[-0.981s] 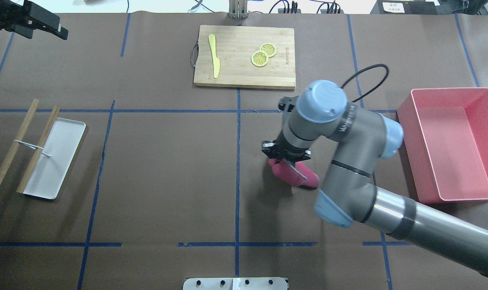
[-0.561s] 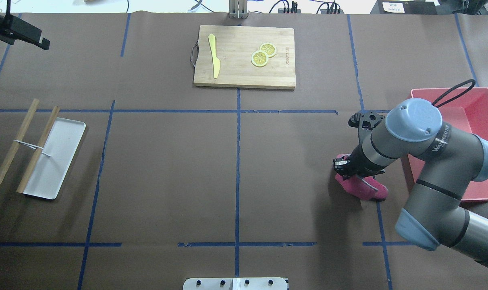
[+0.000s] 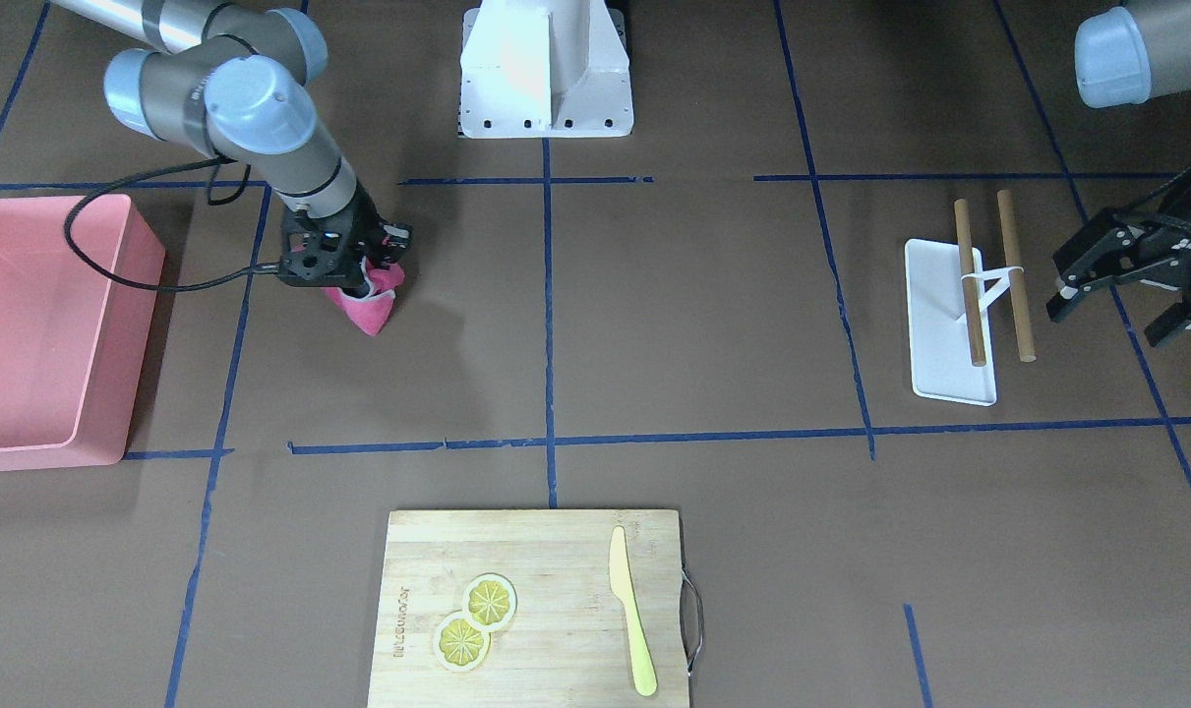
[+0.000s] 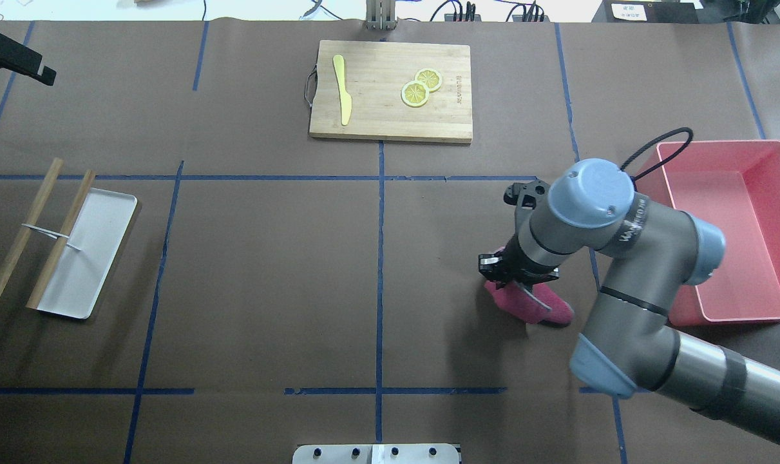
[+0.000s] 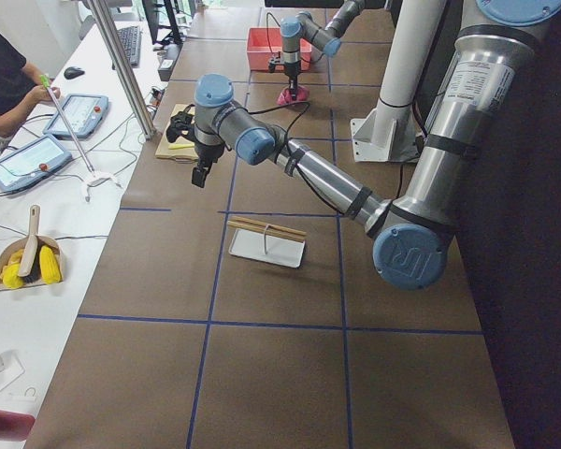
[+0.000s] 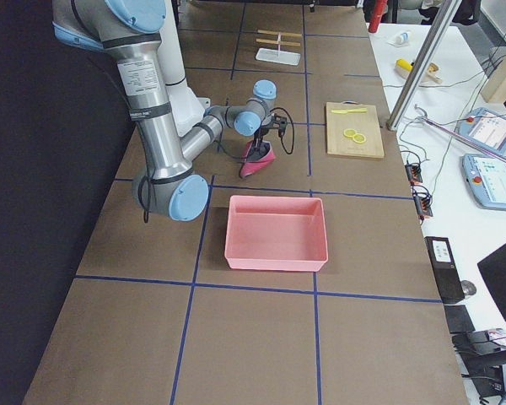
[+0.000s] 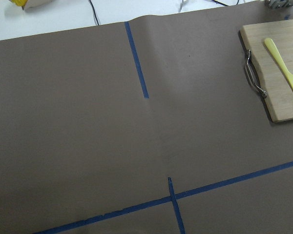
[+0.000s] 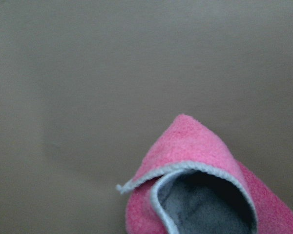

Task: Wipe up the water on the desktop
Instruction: 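Wipe the cloth back and forth across the table with the right gripper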

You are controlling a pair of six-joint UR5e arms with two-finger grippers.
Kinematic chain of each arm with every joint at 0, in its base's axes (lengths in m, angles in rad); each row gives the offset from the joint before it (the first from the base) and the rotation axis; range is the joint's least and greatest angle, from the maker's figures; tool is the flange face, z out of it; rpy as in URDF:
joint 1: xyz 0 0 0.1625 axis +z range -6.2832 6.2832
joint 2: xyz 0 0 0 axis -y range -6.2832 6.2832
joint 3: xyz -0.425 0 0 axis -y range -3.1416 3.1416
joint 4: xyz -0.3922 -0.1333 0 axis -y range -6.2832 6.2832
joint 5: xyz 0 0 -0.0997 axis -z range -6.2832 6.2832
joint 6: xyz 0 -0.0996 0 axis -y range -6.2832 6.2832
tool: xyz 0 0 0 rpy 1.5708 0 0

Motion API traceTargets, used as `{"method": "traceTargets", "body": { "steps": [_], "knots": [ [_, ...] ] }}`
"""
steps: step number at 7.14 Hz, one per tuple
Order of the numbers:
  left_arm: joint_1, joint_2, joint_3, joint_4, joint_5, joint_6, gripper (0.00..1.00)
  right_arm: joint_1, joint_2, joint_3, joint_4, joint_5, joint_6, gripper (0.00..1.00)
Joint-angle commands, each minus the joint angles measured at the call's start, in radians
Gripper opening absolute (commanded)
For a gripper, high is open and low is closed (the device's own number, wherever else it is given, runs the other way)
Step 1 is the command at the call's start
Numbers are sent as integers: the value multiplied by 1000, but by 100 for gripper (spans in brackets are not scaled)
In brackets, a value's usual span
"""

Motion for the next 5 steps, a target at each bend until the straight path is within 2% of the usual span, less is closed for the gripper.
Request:
{"method": "traceTargets", "body": {
  "steps": [1, 2, 3, 5],
  "knots": [
    [-84, 8, -7, 116, 5, 237, 100, -61, 225, -158, 0, -42, 132, 0],
    [-124, 8, -3, 179, 11, 354, 100, -64, 297, -218, 3, -45, 162, 0],
    [-163, 11, 14, 192, 14, 455, 100, -63, 294, -215, 5, -45, 163, 0],
    [-178, 9, 24, 204, 14, 470, 100, -8, 74, -65, 37, -23, 64, 0]
  ]
}}
